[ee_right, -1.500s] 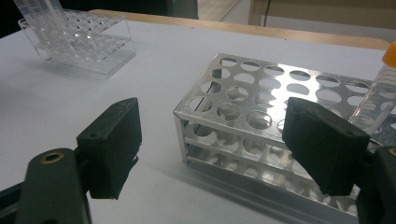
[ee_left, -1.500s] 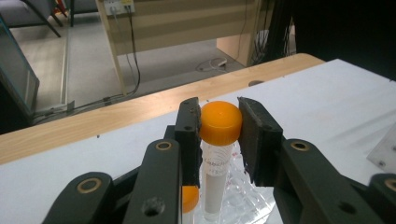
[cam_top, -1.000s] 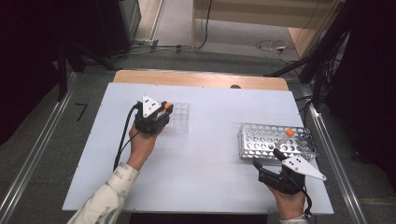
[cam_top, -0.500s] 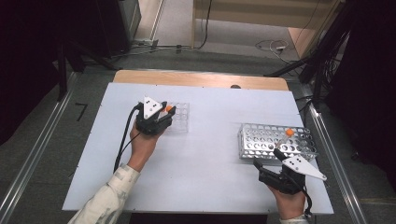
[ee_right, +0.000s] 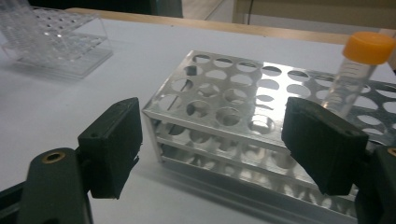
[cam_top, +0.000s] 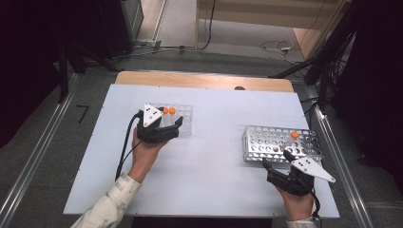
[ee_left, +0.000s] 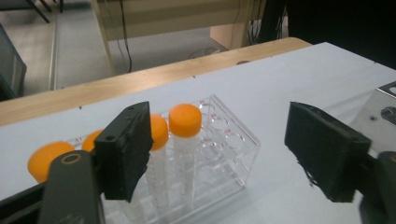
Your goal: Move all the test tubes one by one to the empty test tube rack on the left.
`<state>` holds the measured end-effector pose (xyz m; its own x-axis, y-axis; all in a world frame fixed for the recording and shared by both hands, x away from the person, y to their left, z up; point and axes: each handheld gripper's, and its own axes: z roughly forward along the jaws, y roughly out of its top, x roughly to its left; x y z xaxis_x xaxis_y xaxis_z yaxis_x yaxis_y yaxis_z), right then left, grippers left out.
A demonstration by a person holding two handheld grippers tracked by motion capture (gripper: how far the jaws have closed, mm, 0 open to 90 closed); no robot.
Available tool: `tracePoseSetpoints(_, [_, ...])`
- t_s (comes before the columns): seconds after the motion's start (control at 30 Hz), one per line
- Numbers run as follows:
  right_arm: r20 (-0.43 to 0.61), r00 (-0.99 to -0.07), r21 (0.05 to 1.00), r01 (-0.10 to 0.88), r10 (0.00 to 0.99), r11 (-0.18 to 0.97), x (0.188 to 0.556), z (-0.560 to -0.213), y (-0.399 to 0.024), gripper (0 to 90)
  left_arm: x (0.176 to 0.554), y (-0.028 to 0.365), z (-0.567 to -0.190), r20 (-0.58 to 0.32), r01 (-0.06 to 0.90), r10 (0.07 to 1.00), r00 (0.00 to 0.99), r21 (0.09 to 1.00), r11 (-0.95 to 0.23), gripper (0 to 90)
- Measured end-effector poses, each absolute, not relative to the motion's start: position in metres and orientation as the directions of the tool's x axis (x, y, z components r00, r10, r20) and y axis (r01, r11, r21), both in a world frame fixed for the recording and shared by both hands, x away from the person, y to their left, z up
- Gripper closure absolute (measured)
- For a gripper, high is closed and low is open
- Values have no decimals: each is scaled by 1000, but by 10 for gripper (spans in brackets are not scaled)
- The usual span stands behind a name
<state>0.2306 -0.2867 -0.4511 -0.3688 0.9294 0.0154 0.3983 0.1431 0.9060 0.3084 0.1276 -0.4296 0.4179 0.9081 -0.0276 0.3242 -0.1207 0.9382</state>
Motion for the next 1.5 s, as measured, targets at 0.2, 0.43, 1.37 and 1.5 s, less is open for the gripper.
tracePoseSetpoints(0.2, [11,-313,907,403,950,122,240,-454,-300,195,294,124,-434,-12,303,904,427,944,-131,207])
tracePoseSetpoints(0.43, [28,-259,912,401,966,81,253,-456,-307,217,288,121,-444,10,312,901,434,936,-161,205])
tracePoseSetpoints(1.37, [-47,-166,907,406,985,111,291,-467,-323,713,286,114,-451,-17,343,884,466,925,-163,197])
tracePoseSetpoints(1.5, [-51,-162,915,388,985,111,289,-464,-323,715,286,114,-451,-17,342,884,466,925,-163,197])
